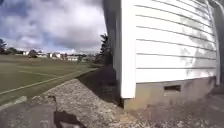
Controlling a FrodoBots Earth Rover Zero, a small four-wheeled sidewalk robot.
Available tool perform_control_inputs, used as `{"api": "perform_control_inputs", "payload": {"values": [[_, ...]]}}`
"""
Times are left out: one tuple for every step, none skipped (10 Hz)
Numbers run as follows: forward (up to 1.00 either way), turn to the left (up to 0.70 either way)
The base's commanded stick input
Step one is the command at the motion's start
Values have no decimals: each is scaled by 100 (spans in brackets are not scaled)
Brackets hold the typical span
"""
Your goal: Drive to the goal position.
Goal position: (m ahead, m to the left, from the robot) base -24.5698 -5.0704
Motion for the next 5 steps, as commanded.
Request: {"api": "perform_control_inputs", "payload": {"values": [[0, 0], [0, 0], [0, 0], [0, 0], [0, -19]]}}
